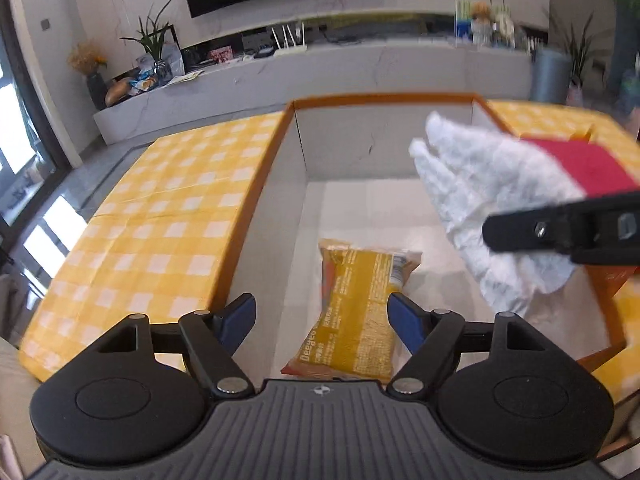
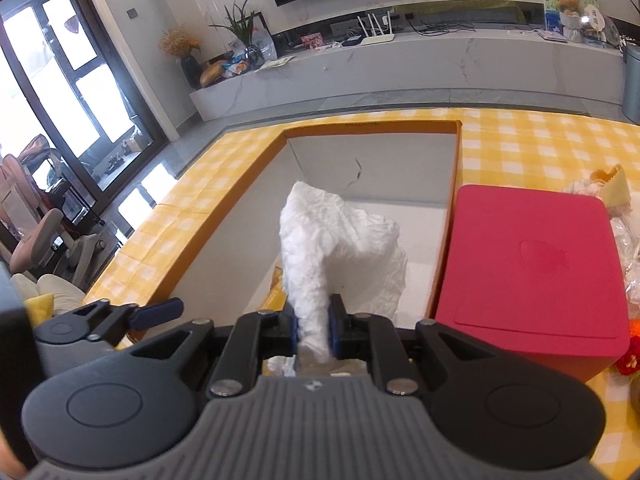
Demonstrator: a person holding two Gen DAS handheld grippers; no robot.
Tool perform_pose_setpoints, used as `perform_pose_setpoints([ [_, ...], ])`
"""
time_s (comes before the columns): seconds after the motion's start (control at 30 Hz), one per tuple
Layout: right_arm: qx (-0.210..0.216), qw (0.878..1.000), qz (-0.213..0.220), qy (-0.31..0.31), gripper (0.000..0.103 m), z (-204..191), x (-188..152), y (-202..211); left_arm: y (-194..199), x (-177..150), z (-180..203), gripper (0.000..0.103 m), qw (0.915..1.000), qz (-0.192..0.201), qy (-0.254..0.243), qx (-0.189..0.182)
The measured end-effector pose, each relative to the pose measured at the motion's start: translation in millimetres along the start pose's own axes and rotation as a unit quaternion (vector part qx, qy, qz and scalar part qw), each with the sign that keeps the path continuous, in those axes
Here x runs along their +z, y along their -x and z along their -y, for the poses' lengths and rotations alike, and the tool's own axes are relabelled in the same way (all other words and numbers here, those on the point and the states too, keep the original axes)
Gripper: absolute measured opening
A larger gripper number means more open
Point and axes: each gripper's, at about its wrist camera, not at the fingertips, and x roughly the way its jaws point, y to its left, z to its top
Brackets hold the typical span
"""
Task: Organize soft objects
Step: 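Release the snack bag into the box with the left tool while the right tool lowers the cloth inside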
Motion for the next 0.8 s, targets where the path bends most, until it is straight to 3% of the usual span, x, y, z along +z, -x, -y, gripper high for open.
perform_pose_setpoints([
  [0.07,-0.001,1.0,0.002,-0.004,0.013,1,0,0,8,2,-14,0.088,0.9995,0.017,0.027,-0.009],
  [0.17,-0.004,1.0,0.001,-0.007,0.013,-1,1,-3,20,4,-45,0.088,0.9927,0.048,0.094,-0.059],
  [0.3,0.002,1.0,-0.009,-0.011,0.014,-11,0,-16,37,2,-70,0.091,0.9858,0.097,0.133,-0.035],
  [0.37,-0.001,0.999,-0.04,0.004,0.016,-20,-1,-31,39,2,-79,0.092,0.9839,0.111,0.138,-0.025],
  [0.6,-0.061,0.981,-0.148,0.109,0.015,-50,5,-89,26,0,-93,0.094,0.9822,0.099,0.156,-0.034],
  [0.8,-0.079,0.978,-0.175,0.082,0.016,-42,29,-110,29,-8,-97,0.094,0.9785,0.105,0.171,-0.048],
])
